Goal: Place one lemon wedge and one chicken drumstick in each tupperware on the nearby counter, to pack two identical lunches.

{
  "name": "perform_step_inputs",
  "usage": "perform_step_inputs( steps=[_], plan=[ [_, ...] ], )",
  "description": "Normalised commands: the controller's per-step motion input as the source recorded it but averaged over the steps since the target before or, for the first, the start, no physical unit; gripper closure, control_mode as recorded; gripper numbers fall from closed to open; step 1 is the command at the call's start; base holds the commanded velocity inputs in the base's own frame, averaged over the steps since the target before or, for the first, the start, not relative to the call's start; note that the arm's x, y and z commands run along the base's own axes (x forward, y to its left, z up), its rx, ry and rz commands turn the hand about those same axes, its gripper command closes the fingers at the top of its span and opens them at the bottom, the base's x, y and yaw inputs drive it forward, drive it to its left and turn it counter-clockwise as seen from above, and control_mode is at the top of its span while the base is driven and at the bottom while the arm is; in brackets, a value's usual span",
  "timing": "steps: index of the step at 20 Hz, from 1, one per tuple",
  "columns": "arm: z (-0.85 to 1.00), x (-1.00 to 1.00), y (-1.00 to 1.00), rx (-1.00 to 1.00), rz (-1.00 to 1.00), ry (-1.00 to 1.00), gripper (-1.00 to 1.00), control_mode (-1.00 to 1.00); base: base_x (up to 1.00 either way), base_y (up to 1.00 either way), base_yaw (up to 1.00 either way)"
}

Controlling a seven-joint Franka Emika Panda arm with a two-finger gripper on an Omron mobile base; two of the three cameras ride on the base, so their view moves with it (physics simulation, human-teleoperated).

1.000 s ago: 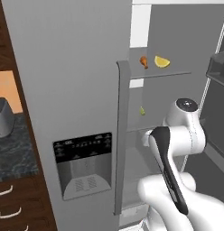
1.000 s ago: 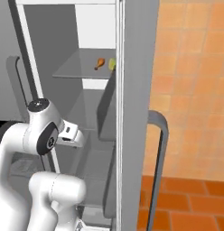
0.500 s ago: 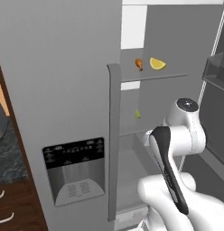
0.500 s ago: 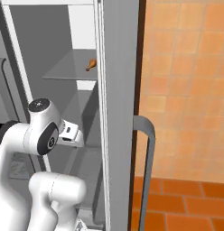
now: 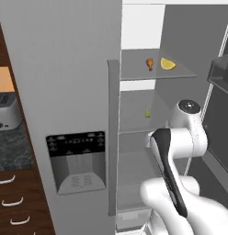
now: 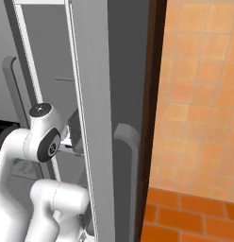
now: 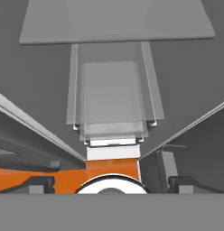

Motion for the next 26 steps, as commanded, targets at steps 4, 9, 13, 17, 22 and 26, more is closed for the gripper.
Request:
perform_step_inputs(
  steps=[4, 9, 13, 17, 22, 26],
  plan=[
    [0.0, 0.0, 0.0, 0.0, 0.0, 0.0, -1.0, 1.0, 0.14, -0.02, 0.02],
    [0.0, 0.0, 0.0, 0.0, 0.0, 0.0, -1.0, 1.0, 0.0, 0.0, 0.0],
    [0.0, 0.27, -0.02, 0.0, 0.0, -0.14, -1.0, -1.0, 0.01, 0.0, 0.0],
    [0.0, 0.68, -0.01, 0.0, -0.2, -0.19, -1.0, -1.0, 0.0, 0.0, 0.0],
    [0.02, 0.75, 0.05, 0.0, -0.2, -0.05, -1.0, -1.0, 0.0, 0.0, 0.0],
    [0.04, 0.98, -0.32, 0.02, -0.05, 0.0, -1.0, -1.0, 0.0, 0.0, 0.0]
  ],
)
